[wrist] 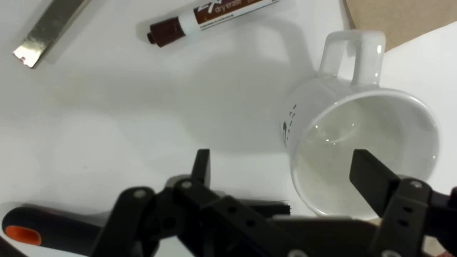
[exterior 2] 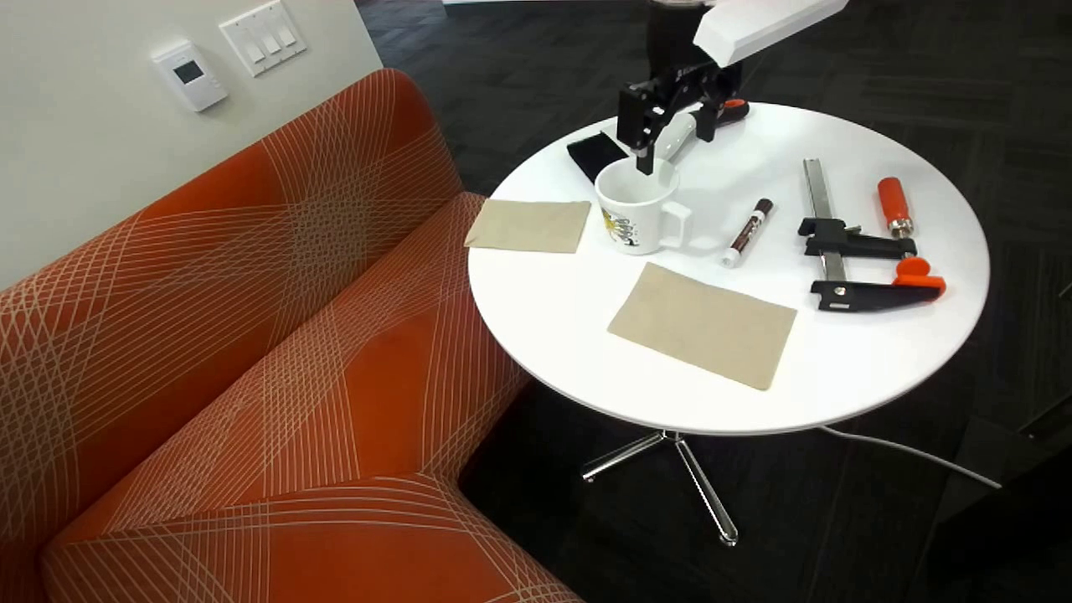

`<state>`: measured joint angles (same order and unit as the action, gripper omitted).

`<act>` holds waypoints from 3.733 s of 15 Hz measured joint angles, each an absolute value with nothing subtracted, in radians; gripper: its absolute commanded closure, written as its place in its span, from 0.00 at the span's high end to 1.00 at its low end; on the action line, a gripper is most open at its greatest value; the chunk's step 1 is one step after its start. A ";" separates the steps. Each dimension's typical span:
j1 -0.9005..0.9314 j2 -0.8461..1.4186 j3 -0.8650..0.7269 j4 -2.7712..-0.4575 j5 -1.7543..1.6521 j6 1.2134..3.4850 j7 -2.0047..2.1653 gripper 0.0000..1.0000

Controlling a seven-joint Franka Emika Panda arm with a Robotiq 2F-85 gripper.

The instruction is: Move the mug slightly to the right

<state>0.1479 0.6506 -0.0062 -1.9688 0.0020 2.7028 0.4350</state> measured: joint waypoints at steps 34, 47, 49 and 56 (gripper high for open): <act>0.146 0.669 -0.159 -1.962 0.104 2.702 0.518 0.03; 0.144 0.667 -0.196 -2.001 0.104 2.701 0.656 0.59; 0.150 0.650 -0.205 -2.016 0.104 2.700 0.662 0.74; 0.212 0.446 -0.262 -2.172 0.016 2.683 0.714 1.00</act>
<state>0.2124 0.4460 -0.2625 -2.1723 0.0164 2.6831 0.7145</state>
